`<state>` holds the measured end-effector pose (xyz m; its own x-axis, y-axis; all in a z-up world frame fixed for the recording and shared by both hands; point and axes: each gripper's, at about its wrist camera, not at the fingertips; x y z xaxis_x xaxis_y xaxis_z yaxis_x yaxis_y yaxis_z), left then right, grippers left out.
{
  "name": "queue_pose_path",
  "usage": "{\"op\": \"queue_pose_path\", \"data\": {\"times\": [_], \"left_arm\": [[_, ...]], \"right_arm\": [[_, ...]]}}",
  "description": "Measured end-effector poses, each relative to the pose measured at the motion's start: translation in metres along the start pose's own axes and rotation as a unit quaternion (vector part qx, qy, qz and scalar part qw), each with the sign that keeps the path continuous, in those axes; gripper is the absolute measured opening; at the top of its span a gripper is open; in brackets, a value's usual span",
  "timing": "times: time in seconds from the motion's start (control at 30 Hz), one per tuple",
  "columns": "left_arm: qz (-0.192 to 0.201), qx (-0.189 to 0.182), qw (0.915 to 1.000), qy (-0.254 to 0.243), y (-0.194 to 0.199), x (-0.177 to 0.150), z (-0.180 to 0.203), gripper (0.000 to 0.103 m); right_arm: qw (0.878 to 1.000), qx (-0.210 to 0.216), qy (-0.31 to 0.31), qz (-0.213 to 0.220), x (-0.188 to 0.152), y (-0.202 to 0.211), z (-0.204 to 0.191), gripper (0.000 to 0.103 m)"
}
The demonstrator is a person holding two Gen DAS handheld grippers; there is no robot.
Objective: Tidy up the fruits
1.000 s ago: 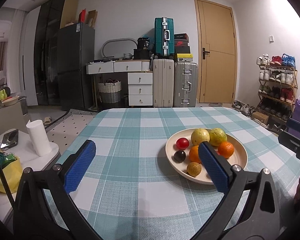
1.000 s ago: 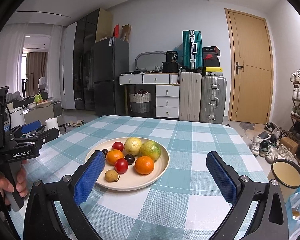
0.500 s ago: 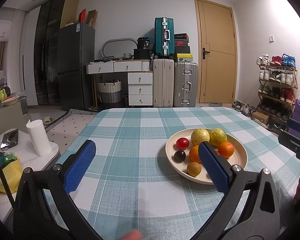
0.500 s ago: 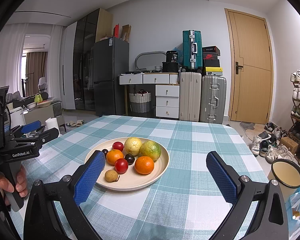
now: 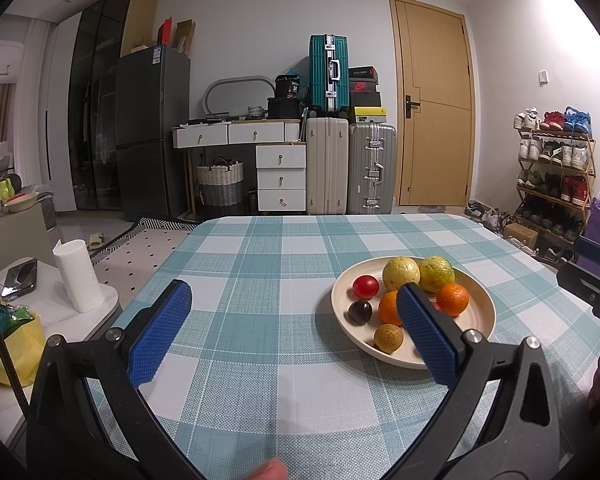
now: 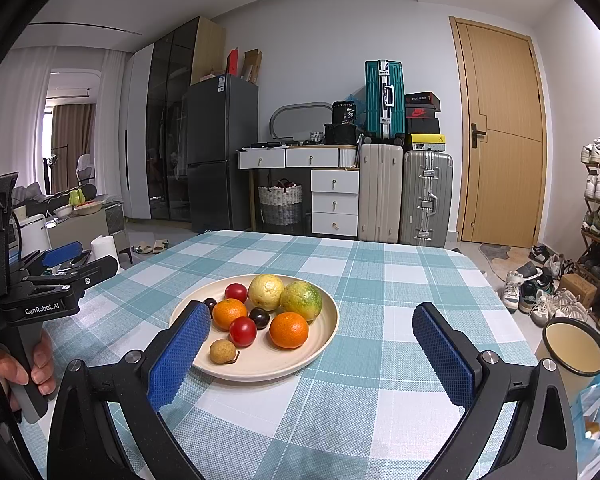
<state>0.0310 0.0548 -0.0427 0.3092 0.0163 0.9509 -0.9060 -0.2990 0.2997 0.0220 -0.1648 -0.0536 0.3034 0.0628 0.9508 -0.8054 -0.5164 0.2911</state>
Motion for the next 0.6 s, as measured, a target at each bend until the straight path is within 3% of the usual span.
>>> {"op": "queue_pose_path", "data": {"times": [0.6], "left_arm": [[0.0, 0.0, 1.0, -0.001, 0.0011, -0.0006, -0.0003, 0.102]], "right_arm": [[1.0, 0.0, 0.0, 0.0, 0.0, -0.0001, 0.0, 0.103]]}}
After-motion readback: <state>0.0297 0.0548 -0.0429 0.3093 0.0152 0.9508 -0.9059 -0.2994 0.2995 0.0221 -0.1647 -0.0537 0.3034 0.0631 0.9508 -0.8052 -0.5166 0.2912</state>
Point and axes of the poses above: each gripper's, at about its wrist camera, not at the fingertips, and y roughly against the way its jaws point, z to its right, x to its top, and after that the axes turned 15 degrees about x, right-handed
